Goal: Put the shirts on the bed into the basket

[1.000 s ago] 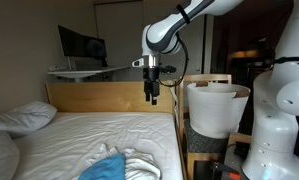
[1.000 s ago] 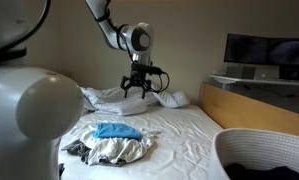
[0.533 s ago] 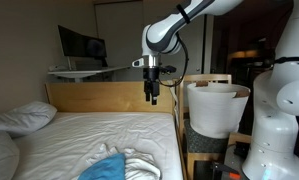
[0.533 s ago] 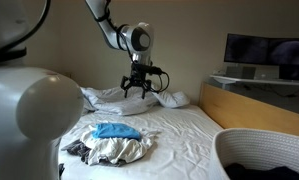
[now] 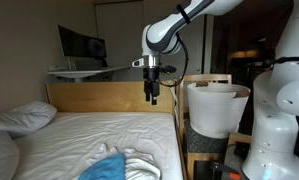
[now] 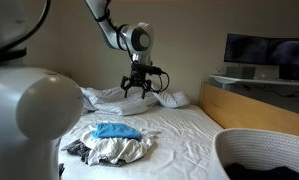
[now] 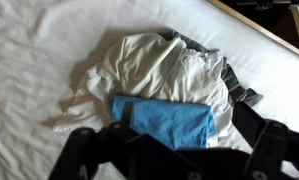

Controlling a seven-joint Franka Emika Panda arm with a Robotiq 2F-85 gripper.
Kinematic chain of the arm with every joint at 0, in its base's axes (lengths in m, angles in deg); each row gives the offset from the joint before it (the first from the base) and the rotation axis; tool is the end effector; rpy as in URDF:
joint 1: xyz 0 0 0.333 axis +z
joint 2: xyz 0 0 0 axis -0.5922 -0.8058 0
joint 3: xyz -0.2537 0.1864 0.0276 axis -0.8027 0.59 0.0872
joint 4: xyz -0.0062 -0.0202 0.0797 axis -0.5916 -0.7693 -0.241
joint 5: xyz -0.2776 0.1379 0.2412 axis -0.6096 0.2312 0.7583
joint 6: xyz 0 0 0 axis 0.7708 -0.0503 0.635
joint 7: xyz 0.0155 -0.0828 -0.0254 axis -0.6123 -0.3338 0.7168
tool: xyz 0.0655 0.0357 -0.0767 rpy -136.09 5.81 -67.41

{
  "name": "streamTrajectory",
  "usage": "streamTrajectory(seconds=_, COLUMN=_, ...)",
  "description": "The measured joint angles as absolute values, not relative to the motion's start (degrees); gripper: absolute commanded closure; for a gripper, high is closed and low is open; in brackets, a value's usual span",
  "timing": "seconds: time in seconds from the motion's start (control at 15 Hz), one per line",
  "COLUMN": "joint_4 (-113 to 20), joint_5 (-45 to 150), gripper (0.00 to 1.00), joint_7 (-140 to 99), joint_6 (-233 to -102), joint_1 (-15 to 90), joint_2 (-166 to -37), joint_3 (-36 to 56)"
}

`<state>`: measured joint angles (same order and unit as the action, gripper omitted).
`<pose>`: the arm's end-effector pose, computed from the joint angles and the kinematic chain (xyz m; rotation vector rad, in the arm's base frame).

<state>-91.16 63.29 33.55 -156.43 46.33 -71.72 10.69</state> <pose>0.4553 0.0589 0.4048 -2.7117 -1.3197 -0.0561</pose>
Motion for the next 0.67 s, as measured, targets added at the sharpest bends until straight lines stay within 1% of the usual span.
streamTrajectory(seconds=0.13, joint_4=-91.22, joint_5=63.52, gripper=0.0, joint_7=33.35, joint_6=-156.56, joint_1=46.32, joint_2=-71.85, joint_3=11.14)
streamTrajectory(seconds=0.33, joint_4=-91.41, joint_5=64.08, gripper=0.0, joint_7=31.93, joint_6=-159.43, joint_1=46.8, joint_2=-73.78, joint_3=14.23)
streamTrajectory(seconds=0.67, joint_4=-90.7, joint_5=63.22, gripper=0.0, joint_7=27.67, joint_6=-172.98, joint_1=48.72, joint_2=-79.76, joint_3=20.11)
